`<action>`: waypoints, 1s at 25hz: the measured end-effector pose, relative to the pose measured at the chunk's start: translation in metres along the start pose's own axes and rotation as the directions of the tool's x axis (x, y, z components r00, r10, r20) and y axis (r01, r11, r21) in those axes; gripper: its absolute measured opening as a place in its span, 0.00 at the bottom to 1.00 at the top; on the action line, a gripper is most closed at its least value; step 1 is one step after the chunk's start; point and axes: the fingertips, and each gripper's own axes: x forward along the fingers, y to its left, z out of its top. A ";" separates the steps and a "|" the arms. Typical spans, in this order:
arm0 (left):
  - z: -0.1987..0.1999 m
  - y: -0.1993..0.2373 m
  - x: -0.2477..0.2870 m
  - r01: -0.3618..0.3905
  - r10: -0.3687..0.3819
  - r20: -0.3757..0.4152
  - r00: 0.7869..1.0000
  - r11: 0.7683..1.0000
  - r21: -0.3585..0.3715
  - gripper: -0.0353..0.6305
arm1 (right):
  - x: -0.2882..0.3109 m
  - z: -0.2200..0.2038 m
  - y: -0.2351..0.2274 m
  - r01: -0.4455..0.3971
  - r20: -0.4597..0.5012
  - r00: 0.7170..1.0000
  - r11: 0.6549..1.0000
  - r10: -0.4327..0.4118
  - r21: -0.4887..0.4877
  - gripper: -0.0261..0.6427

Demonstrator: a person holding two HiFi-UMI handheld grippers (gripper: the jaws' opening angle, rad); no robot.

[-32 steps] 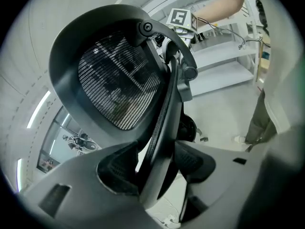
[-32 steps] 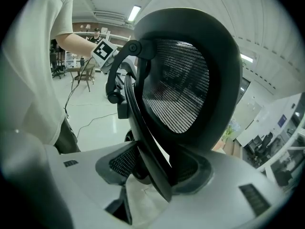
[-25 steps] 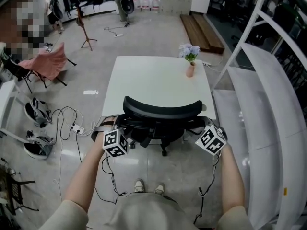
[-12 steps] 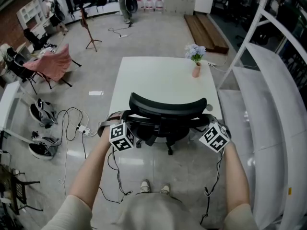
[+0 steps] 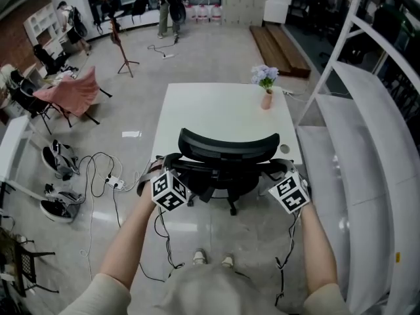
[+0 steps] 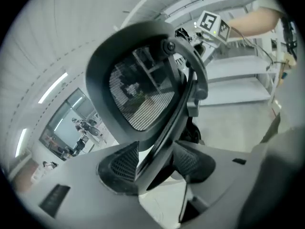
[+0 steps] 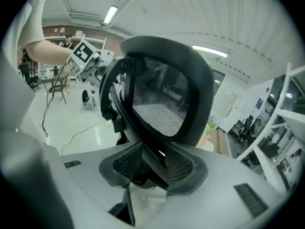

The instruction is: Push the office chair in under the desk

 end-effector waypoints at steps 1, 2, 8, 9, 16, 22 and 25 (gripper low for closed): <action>0.005 0.002 -0.008 -0.003 0.003 0.026 1.000 1.000 -0.025 0.40 | -0.008 0.009 0.000 0.009 0.040 0.999 0.999 -0.010 0.039 0.26; 0.009 0.004 -0.016 0.001 0.002 0.053 0.999 0.999 -0.051 0.39 | -0.016 0.019 -0.001 0.018 0.082 0.996 0.997 -0.024 0.075 0.26; 0.043 0.033 -0.075 0.053 0.020 0.263 0.965 0.962 -0.268 0.32 | -0.069 0.073 -0.011 0.082 0.274 0.952 0.976 -0.136 0.199 0.19; 0.049 0.040 -0.086 0.044 0.043 0.292 0.955 0.958 -0.284 0.31 | -0.079 0.083 -0.013 0.094 0.300 0.941 0.974 -0.155 0.208 0.17; 0.098 0.077 -0.169 -0.049 0.204 0.458 0.865 0.943 -0.328 0.21 | -0.148 0.144 -0.015 0.147 0.451 0.853 0.951 -0.262 0.273 0.11; 0.136 0.094 -0.240 -0.109 0.300 0.586 0.752 0.935 -0.339 0.17 | -0.200 0.189 0.003 0.199 0.574 0.758 0.948 -0.310 0.249 0.11; 0.147 0.096 -0.269 -0.126 0.346 0.610 0.713 0.919 -0.374 0.13 | -0.225 0.203 0.012 0.197 0.611 0.725 0.946 -0.318 0.257 0.09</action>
